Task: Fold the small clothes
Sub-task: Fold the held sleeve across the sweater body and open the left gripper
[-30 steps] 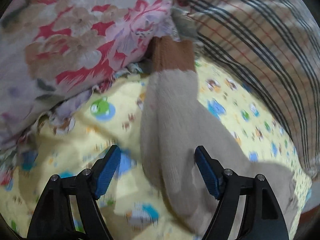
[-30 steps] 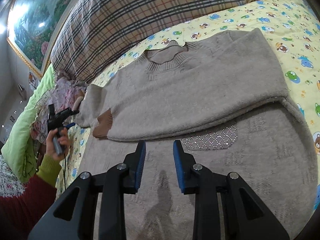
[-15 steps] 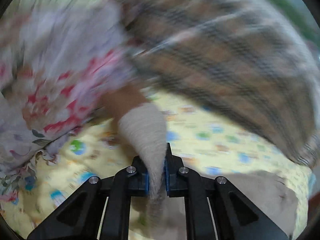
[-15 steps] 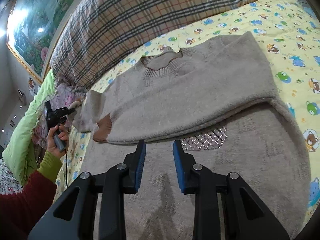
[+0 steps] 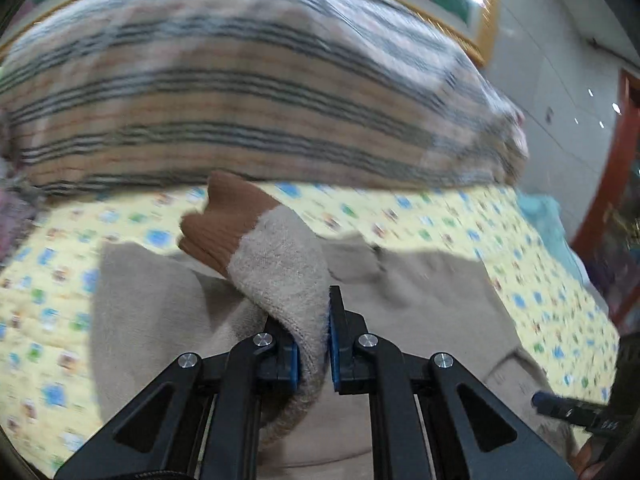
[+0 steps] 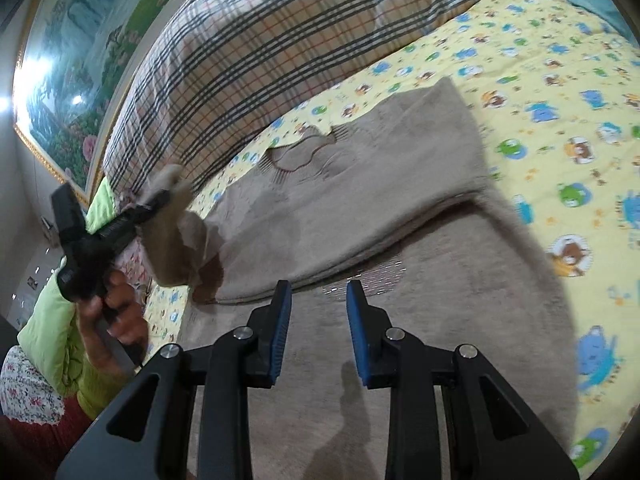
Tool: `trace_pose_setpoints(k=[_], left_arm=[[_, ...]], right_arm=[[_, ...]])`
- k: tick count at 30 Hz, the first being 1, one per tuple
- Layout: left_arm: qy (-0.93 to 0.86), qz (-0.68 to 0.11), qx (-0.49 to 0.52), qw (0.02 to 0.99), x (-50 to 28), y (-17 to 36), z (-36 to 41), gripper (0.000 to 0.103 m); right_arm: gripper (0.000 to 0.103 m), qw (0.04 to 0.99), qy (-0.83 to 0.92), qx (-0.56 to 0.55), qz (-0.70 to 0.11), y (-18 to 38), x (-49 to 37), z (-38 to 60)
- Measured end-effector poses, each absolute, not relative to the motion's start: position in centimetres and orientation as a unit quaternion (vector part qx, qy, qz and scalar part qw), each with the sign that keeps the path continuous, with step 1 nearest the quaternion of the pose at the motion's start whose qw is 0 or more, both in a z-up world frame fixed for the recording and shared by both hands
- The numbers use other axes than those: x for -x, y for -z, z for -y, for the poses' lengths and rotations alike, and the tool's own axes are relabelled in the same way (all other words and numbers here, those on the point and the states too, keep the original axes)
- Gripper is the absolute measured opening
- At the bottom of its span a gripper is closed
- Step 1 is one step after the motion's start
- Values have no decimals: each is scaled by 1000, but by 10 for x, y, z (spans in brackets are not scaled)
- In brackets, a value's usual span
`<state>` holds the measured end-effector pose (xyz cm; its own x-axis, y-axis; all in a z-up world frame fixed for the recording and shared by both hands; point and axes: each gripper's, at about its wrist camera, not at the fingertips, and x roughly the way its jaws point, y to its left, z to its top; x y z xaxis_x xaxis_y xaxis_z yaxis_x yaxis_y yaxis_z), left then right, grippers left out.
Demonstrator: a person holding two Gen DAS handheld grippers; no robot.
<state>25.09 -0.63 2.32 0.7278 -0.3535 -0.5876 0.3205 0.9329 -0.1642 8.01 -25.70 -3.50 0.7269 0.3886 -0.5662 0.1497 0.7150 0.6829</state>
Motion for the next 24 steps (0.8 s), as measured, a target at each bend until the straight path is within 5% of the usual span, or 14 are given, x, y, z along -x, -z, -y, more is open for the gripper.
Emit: trace_pose_setpoints(k=[10,14,18,20,22,24], left_arm=[[217,-385,-58,895,-245,45,95,17],[235,-395,-67,886,-230,51,93,54],[230,-392,-56,889,-208,43,62,61],[221,-391,-49,892,-195,38,39,70],[193,-385,-50,901,-184,35,13,73],[156,-390,-45,907,-179,38,-17,73]], right_arm=[[30,844,-33,-397,-359,44,-67,289],[30,842,-33,-401,-360,44,-75,289],[30,844,-38,-389,-368,40,-94,282],[42,846,-45,-380,-372,37,-106,274],[65,849,-54,-369,-375,34,-118,265],[65,855,-70,-348,-377,28,-132,251]])
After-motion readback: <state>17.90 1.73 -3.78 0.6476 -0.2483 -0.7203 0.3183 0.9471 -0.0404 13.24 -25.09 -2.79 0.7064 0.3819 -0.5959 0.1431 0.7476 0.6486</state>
